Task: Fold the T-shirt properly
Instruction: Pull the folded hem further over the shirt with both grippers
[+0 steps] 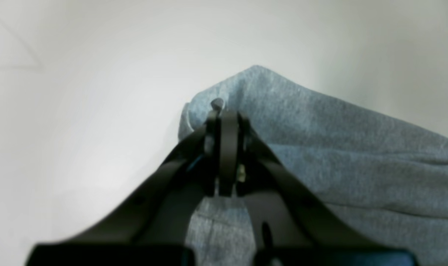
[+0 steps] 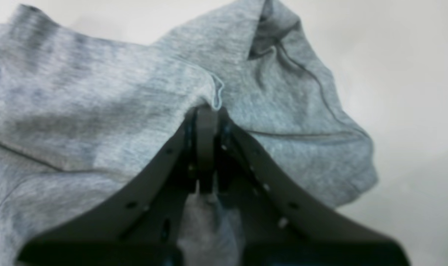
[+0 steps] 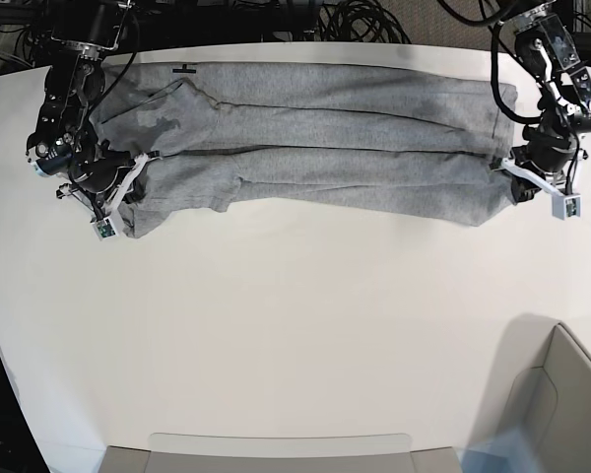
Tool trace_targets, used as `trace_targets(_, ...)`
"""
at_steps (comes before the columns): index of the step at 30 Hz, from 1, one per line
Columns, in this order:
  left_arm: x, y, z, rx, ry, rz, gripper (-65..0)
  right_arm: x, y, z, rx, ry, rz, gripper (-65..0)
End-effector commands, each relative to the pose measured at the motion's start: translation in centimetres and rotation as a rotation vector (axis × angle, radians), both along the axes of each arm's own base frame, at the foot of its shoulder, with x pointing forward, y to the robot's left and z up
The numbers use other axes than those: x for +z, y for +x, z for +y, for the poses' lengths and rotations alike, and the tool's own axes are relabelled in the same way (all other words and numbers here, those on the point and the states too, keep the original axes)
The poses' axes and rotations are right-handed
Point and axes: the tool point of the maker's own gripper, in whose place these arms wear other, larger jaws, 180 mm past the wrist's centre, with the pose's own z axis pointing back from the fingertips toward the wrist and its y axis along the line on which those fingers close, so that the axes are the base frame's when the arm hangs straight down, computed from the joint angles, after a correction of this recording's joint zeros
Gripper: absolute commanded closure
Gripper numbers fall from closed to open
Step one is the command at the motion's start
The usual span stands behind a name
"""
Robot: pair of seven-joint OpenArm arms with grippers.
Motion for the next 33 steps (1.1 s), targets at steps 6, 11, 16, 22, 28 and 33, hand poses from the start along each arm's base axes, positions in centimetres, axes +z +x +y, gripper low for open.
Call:
trace_targets(6,1.3,0.8,0.4,-0.008,0.022,-0.043,0.0,5.6,1.3,-0.6,0.041,-0.094,-0.137,0.0)
trace_targets(11,1.3,0.8,0.4,-0.008,0.022,-0.043,0.0,7.1,1.0,-1.0,0.04,-0.145,-0.144,0.0)
trace_targets(16,1.3,0.6,0.3,-0.01,0.025,-0.04,0.0,8.3,0.0,-2.6,-0.004,-0.183,-0.151,0.0)
trace_targets(22,1.6,0.0,0.4,-0.013,0.041,-0.039,0.0,8.9,-1.8,-3.6,-0.026,-0.222,-0.152,0.0)
trace_targets(28,2.0,-0.8,-0.1,-0.032,0.052,-0.003,0.0,8.2,-3.4,-4.6,0.049,-0.29,-0.11,0.0)
trace_targets(33,1.5,-1.6,-0.2,-0.037,0.053,0.035,0.0,8.1,-4.7,-6.1,0.043,-0.323,-0.087,0.0)
